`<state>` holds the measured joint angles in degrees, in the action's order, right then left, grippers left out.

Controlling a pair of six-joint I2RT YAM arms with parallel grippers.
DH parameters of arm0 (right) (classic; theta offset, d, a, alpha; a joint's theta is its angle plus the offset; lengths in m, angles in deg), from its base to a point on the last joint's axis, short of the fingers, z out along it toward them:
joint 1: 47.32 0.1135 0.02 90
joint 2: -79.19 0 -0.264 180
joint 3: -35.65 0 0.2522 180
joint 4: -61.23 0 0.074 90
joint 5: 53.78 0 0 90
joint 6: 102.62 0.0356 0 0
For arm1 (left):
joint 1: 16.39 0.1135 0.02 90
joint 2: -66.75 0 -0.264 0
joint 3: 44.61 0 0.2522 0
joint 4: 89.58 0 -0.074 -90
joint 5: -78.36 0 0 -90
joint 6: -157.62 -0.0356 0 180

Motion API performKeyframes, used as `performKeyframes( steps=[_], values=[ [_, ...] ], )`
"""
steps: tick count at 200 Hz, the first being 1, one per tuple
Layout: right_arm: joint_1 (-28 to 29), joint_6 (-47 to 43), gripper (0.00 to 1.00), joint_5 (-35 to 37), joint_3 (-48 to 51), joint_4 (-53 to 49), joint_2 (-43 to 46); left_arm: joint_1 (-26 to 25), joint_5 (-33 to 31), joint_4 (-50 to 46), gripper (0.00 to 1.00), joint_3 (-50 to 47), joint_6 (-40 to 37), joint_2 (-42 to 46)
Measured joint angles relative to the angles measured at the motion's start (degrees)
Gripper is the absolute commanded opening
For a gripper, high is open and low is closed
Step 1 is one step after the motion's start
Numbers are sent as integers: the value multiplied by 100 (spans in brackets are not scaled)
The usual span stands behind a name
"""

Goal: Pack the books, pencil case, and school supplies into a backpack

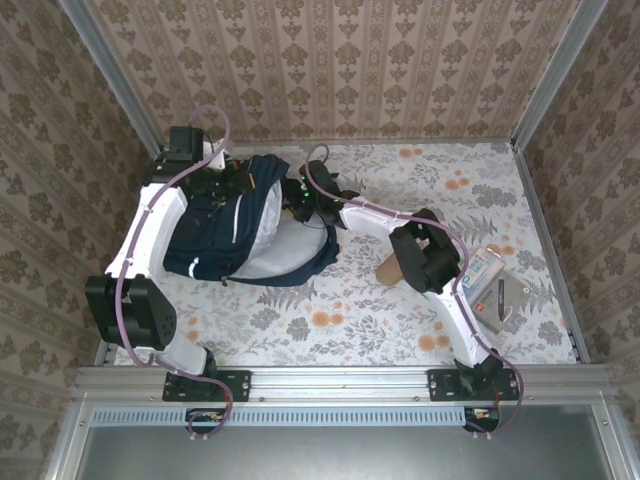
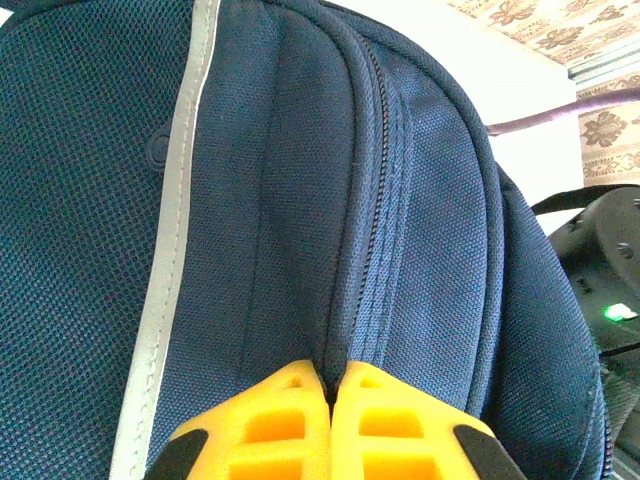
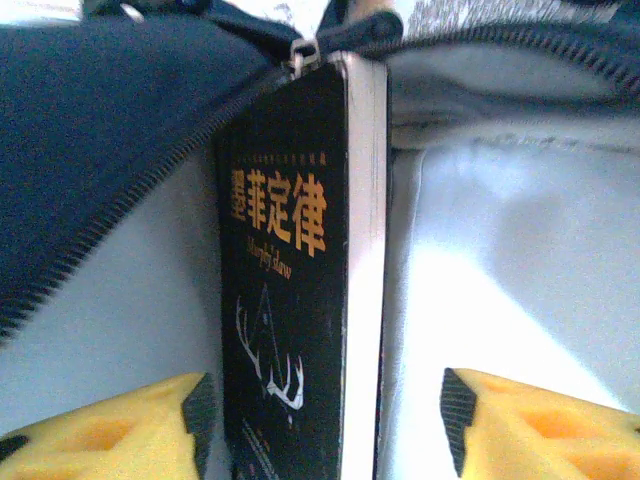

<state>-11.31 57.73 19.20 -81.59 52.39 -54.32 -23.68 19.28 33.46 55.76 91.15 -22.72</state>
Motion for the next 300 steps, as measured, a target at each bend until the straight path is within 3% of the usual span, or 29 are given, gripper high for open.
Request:
performKeyframes(
  steps=[37, 88, 186, 248, 300],
  values=[
    [-76, 70, 29, -153, 4, 59, 4, 26, 101, 44, 0, -59, 2, 0],
    [101, 208, 4, -328, -553, 52, -503, 26, 181, 92, 0, -68, 7, 0],
    [251, 286, 10, -560, -1600, -245, -1217, 20, 254, 129, 0, -94, 4, 0],
    [186, -105, 14, -420, -142, -177, -251, 22, 286, 129, 0, -116, 4, 0],
    [153, -94, 12, -490, 20, -39, -179, 22, 313, 155, 0, -146, 7, 0]
  ],
)
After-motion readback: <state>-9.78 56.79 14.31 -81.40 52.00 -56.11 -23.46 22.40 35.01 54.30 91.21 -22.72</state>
